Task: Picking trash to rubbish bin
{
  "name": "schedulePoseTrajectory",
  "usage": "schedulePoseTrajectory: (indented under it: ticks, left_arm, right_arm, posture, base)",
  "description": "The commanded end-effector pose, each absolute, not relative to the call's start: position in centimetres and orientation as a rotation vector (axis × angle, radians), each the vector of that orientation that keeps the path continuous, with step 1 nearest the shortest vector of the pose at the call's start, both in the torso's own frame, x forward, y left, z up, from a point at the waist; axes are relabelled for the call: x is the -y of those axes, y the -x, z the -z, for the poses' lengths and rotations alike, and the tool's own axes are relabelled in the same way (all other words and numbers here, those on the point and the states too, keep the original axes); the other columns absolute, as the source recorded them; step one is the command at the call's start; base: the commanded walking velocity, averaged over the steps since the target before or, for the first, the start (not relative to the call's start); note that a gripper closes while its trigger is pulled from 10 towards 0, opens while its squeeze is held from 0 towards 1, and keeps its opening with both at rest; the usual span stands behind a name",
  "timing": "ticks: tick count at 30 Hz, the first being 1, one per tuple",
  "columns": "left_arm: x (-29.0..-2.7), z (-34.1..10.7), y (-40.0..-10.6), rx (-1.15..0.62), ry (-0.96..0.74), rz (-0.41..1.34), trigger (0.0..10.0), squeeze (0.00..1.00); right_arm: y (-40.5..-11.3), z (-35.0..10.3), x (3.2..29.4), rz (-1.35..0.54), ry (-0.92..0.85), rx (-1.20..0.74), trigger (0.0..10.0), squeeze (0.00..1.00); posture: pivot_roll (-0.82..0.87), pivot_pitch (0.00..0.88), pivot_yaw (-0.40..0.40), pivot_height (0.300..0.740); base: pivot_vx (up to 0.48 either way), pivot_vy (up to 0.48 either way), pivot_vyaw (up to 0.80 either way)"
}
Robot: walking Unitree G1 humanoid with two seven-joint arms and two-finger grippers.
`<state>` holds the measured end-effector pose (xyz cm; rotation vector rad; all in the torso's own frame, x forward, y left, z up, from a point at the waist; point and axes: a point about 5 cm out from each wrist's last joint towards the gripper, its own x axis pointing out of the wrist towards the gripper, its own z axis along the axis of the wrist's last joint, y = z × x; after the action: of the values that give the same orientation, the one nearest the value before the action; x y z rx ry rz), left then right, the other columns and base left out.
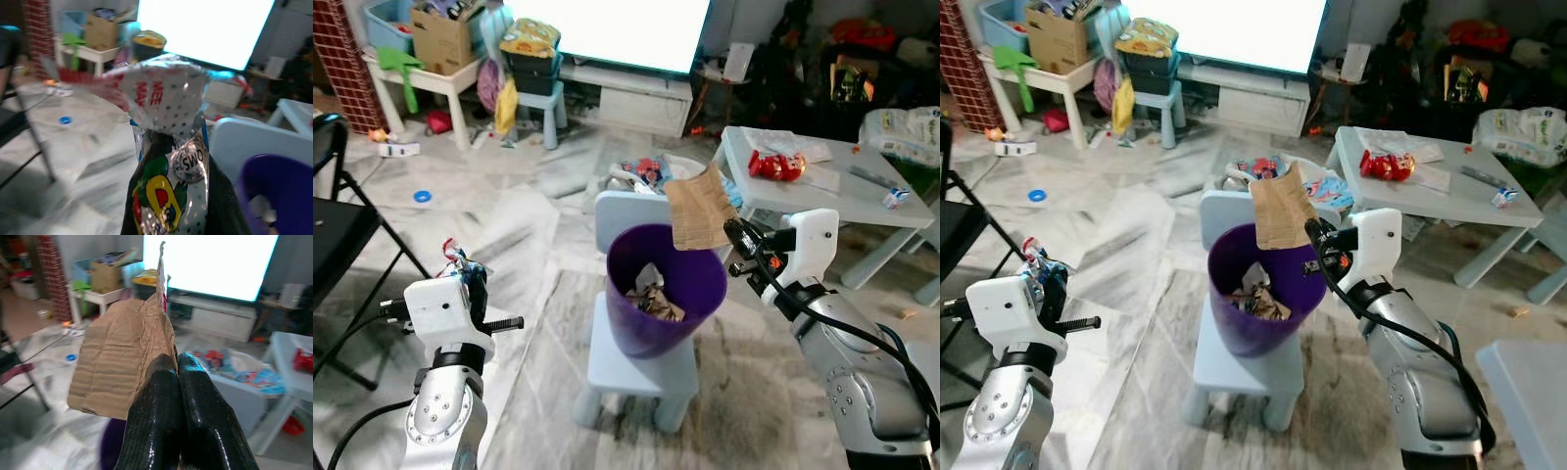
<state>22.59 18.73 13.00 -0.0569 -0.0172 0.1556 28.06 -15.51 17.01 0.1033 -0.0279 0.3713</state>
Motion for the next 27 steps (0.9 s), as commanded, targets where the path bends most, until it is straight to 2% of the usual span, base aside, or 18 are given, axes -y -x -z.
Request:
schedulePoseTrajectory:
  ticks: [1, 6, 19, 24, 27]
  left_arm:
    - [-17.7, -12.9, -22.8, 0.013, 0.075, -0.123, 0.0, 0.00]
    - [-17.6, -12.9, -22.9, 0.008, 0.082, -0.122, 0.0, 0.00]
    - [-17.8, -12.1, -23.9, -0.046, 0.094, -0.086, 0.0, 0.00]
    - [-18.4, -11.8, -25.4, -0.070, 0.061, -0.067, 0.0, 0.00]
    - [-18.6, -12.2, -26.5, -0.029, 0.044, -0.054, 0.4, 0.00]
  right_arm:
    - [-28.0, -17.3, 16.6, -0.338, -0.084, 0.036, 0.0, 0.00]
    - [-28.0, -17.3, 16.6, -0.341, -0.083, 0.038, 0.0, 0.00]
    - [-28.2, -17.4, 16.3, -0.353, -0.083, 0.041, 0.0, 0.00]
    - [-28.4, -17.2, 16.0, -0.360, -0.092, 0.034, 0.0, 0.00]
    - [-28.8, -16.7, 15.4, -0.356, -0.134, 0.035, 0.0, 0.00]
  posture:
    - [0.11, 0.065, -0.147, 0.740]
    - [0.11, 0.066, -0.149, 0.740]
    - [0.12, 0.057, -0.158, 0.740]
    - [0.12, 0.058, -0.155, 0.740]
    - [0.12, 0.059, -0.152, 0.740]
  base:
    - [0.480, 0.000, -0.44]
    - [0.427, 0.000, -0.18]
    - [0.000, 0.000, 0.00]
    - [0.000, 0.000, 0.00]
    - [0.000, 0.000, 0.00]
